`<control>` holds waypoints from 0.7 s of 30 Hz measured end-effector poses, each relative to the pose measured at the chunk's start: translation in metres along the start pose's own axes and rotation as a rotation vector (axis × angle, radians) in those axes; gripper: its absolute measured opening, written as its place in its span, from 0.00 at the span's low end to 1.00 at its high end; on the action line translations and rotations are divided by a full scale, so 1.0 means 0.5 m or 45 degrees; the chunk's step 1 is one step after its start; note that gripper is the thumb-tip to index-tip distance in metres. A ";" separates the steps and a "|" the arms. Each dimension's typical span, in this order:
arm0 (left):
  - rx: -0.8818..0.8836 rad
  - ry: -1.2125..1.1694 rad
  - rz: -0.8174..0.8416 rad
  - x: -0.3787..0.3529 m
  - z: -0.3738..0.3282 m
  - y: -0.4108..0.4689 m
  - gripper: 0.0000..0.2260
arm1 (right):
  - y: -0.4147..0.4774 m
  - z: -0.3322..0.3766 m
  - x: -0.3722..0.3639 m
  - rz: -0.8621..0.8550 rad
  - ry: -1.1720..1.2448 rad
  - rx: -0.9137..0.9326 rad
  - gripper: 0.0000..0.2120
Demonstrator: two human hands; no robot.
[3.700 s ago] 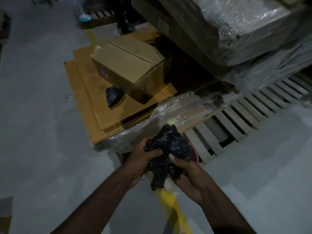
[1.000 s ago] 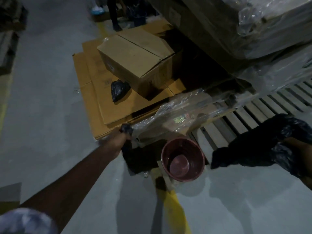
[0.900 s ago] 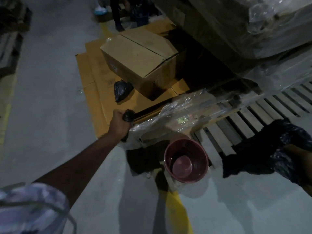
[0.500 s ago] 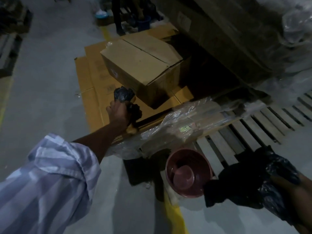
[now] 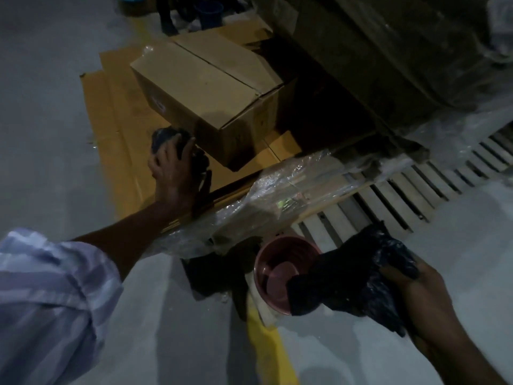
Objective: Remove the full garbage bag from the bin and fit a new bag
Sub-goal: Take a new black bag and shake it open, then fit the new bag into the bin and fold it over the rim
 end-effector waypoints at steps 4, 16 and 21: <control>-0.202 -0.117 0.059 0.016 -0.107 -0.104 0.29 | 0.006 -0.015 -0.042 -0.014 0.020 0.072 0.14; 0.815 -2.000 0.913 0.025 -0.480 -0.461 0.22 | -0.065 -0.077 -0.158 0.223 -0.297 0.555 0.31; 0.929 -1.948 0.899 0.003 -0.471 -0.475 0.12 | -0.076 -0.109 -0.143 0.396 -0.213 0.506 0.31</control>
Point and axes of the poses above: each hand's wrist, its own y-axis towards the middle knuckle, its own x-axis out of the back of the hand, z = x × y, the point moved 3 cm from there along y, towards the middle knuckle, and after that the axes turned 8 degrees about -y, right-handed, at the moved point
